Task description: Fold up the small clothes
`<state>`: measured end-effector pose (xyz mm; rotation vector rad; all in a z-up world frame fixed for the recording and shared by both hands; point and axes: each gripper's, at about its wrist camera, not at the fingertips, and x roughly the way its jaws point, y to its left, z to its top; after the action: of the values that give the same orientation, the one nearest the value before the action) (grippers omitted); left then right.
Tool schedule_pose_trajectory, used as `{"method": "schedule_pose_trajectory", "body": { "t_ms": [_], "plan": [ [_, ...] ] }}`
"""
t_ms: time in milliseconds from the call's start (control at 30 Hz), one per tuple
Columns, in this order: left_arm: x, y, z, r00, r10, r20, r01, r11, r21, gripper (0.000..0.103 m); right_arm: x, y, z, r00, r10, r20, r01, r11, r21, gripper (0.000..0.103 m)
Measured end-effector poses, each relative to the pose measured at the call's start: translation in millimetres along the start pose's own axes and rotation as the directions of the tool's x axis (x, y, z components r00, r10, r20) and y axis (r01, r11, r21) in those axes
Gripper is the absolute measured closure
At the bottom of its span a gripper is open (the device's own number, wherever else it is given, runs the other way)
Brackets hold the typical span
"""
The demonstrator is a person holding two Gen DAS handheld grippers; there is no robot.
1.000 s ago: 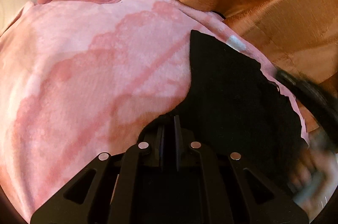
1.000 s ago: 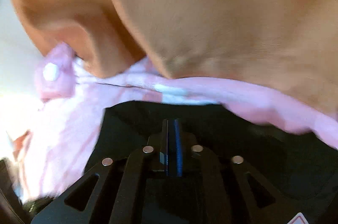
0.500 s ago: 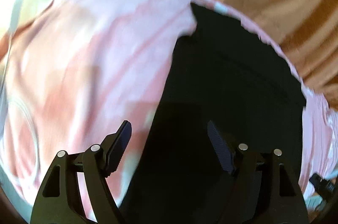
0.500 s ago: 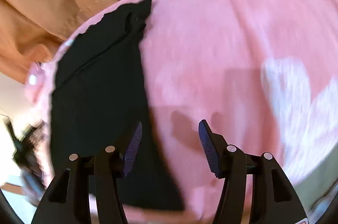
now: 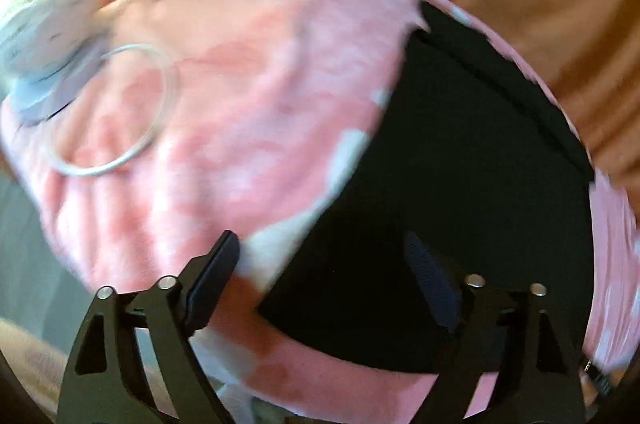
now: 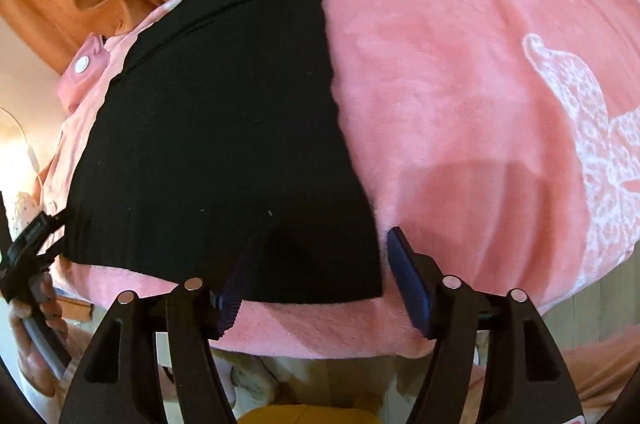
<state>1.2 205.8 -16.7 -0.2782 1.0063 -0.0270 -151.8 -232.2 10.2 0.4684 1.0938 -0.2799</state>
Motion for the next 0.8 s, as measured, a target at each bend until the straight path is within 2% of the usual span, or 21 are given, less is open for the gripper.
{"method": "schedule_pose_trajectory", "body": {
  "t_ms": [33,100,133,200,233,300,333,367,433,500,600,700,733,800],
  "plan": [
    [-4.9,7.5,0.5,1.0,0.002,0.023,-0.001,0.999,-0.038,0.023,1.1,1.6,1.1,1.0,-0.007,0.003,0.007,1.0,-0.001,0.045],
    [-3.6,13.0,1.4,1.0,-0.018,0.005,0.018,0.998,-0.06,0.023,0.5,2.0,0.5,1.0,-0.004,0.008,0.004,1.0,0.0,0.052],
    [-0.6,13.4,0.8,1.0,-0.024,-0.013,0.023,0.998,-0.059,0.024,0.2,-0.1,-0.7,1.0,-0.005,0.011,0.005,1.0,-0.004,0.054],
    [1.4,6.8,-1.3,1.0,0.013,-0.004,-0.013,1.0,-0.002,0.028,-0.7,-5.3,-2.1,1.0,-0.011,0.018,0.011,1.0,-0.005,0.066],
    [2.5,0.7,-2.8,0.999,0.033,0.0,-0.033,0.999,0.042,0.034,-1.2,-7.6,-2.2,1.0,-0.014,0.023,0.014,1.0,0.0,0.069],
    [4.0,-6.0,-3.5,0.999,0.052,0.011,-0.053,0.994,0.091,0.052,-1.5,-11.7,-2.6,1.0,-0.01,0.028,0.009,1.0,0.011,0.08],
    [3.2,-4.4,-3.9,0.999,0.045,0.011,-0.046,0.994,0.099,0.064,-2.6,-14.5,-3.9,1.0,-0.003,0.026,0.003,1.0,0.013,0.083],
    [2.8,-2.8,-2.6,1.0,0.021,0.001,-0.021,0.996,0.088,0.071,-2.2,-14.7,-2.6,1.0,-0.001,0.026,0.0,1.0,0.014,0.084],
    [2.0,0.1,-0.8,1.0,-0.011,-0.016,0.012,0.998,0.063,0.078,-5.5,-15.3,-3.4,0.999,0.009,0.033,-0.009,1.0,0.019,0.084],
    [-2.4,3.5,-1.2,0.999,-0.035,-0.029,0.037,0.998,0.049,0.079,-8.7,-18.0,-4.9,0.999,0.028,0.036,-0.029,0.999,0.033,0.084],
    [-6.5,2.1,-6.9,0.997,-0.063,-0.032,0.065,0.997,0.052,0.079,-7.1,-24.1,-7.5,0.993,0.121,0.01,-0.122,0.99,0.075,0.081],
    [-1.6,0.1,-11.3,0.997,-0.075,-0.03,0.076,0.996,0.049,0.065,-3.8,-24.6,-10.1,0.989,0.148,-0.001,-0.147,0.985,0.084,0.078],
    [-1.2,-0.8,-10.8,0.996,-0.079,-0.029,0.08,0.996,0.048,0.055,-3.4,-23.6,-9.3,0.988,0.154,-0.001,-0.153,0.985,0.085,0.076],
    [-0.1,-2.2,-9.5,0.996,-0.083,-0.014,0.084,0.996,0.038,0.049,-2.9,-22.5,-7.2,0.986,0.167,-0.002,-0.166,0.982,0.095,0.068]
  ]
}}
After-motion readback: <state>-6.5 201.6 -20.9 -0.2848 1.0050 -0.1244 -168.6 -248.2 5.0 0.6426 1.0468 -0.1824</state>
